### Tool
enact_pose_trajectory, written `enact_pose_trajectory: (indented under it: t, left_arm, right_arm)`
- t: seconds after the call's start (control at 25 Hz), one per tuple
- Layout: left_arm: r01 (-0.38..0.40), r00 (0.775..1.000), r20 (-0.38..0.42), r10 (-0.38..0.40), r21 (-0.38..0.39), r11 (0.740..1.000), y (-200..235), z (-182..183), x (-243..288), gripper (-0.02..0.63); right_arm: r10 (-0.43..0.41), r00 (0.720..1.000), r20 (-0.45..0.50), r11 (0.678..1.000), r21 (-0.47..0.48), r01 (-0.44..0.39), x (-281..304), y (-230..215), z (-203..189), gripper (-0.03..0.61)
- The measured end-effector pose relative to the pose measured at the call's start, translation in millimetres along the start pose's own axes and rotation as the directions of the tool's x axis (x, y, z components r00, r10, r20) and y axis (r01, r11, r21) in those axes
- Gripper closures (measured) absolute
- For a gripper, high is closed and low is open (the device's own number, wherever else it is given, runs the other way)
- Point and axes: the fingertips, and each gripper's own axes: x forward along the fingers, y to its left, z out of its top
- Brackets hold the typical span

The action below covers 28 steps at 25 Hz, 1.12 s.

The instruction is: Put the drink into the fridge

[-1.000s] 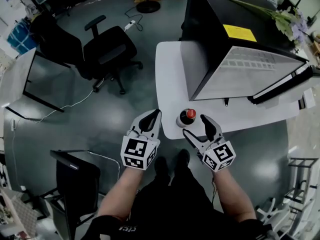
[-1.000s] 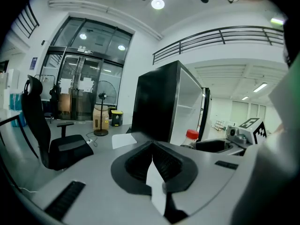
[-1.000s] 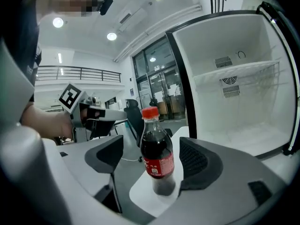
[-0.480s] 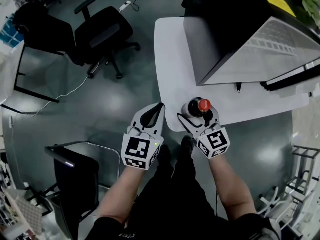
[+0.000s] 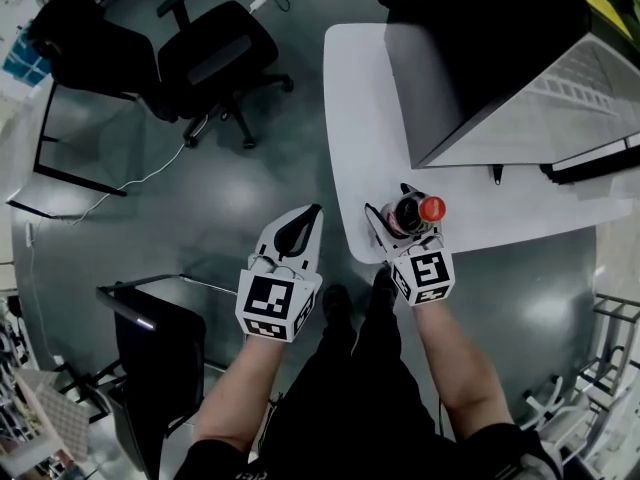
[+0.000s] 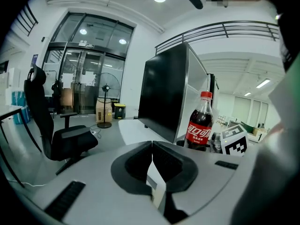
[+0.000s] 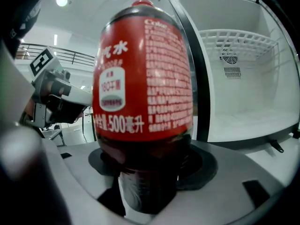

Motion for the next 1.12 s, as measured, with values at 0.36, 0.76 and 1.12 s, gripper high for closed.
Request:
enact_pose_trajectory:
  t: [0.36, 0.76, 1.12]
  left_arm:
    - [0.0, 1.0, -0.011, 0.001, 0.01, 1.0, -1.0, 6.5, -8.3, 0.595]
    - [0.037, 0.998, 0.047, -0.038, 0.029, 0.999, -19.2, 68.6, -34.3, 0.595]
    - [0.107, 0.989, 0.095, -0.113, 0.074, 0.992, -59.0, 115.4, -46.1, 0.595]
  right_arm:
    - [-0.044, 0.998, -0.032, 0.999, -0.015, 0.044, -7.3, -1.0, 2.2, 0.316]
    - [-0.088, 0.996, 0.002, 0.995, -0.043, 0.088, -70.3, 1.9, 81.3, 0.316]
    - [-0.151, 0.987, 0.045, 0.987, -0.046, 0.153, -131.5, -11.8, 137.7, 0.316]
